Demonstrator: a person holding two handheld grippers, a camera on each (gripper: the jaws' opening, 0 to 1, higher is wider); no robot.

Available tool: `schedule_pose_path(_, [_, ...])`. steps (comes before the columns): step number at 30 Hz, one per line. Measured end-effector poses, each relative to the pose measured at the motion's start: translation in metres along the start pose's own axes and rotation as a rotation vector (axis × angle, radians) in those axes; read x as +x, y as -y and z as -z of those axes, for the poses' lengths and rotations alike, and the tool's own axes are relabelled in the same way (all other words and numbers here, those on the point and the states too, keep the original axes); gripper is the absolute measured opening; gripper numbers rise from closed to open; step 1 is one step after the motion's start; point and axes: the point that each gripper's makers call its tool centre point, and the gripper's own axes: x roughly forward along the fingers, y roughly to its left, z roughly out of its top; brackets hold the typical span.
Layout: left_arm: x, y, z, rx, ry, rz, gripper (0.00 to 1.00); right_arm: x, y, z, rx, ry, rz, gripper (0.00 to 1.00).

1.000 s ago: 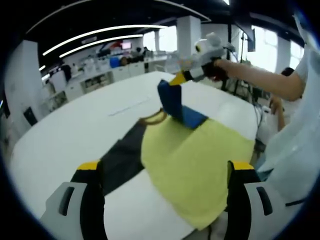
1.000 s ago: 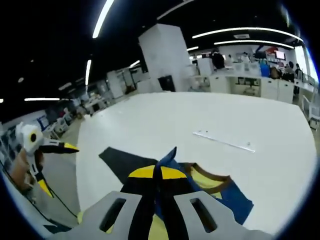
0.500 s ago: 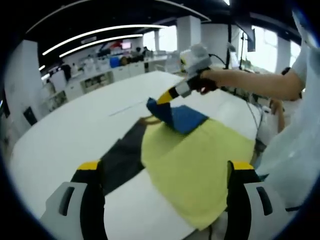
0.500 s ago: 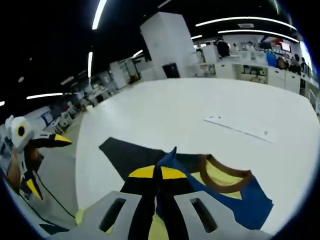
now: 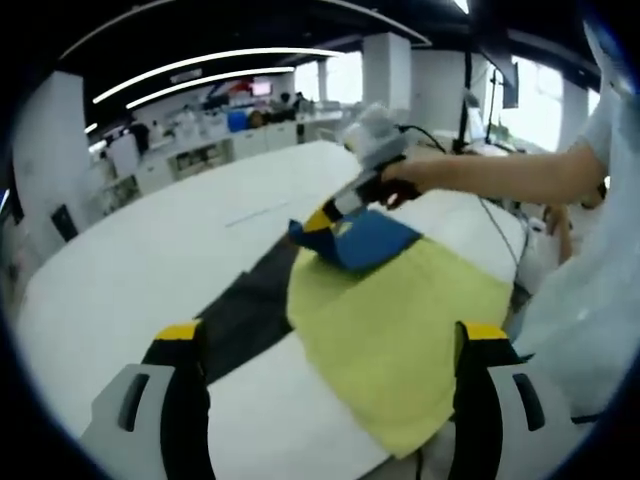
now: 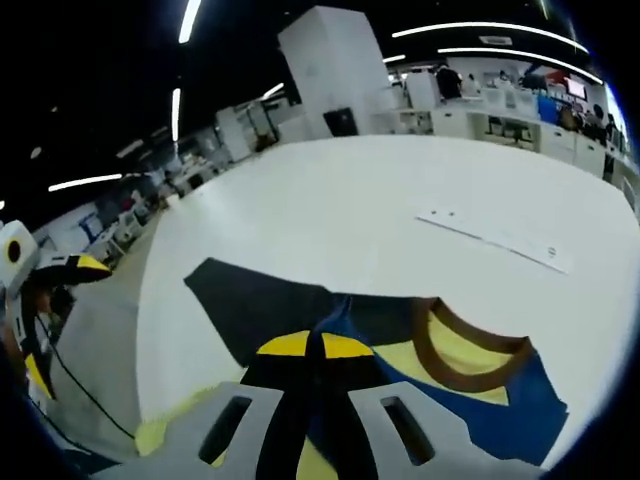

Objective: Fold the garment on the visible template until the final outline fits inside the template.

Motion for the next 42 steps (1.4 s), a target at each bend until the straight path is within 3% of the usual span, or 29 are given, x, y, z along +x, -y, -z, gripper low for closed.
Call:
schedule_pose_path(18, [-0.006,-0.003,0.001,-0.019,0.016,-0.017,0.99,0.034,-0.007,0.014,0.007,-0.055,-0.001,0.03])
schedule_pose_path(34, [-0.008,-0.001,-0.001,-0.022,0.024,-0.021,0.98,0.035,-0.016,0.002,-0.011,-0.021,-0.016,0.01])
schedule_pose_path(42, [-0.007,0.000,0.000,-0.029,0.011,-0.018,0.97,0.029,-0.011,0.005,-0.021,-0.019,-0.004,0.08])
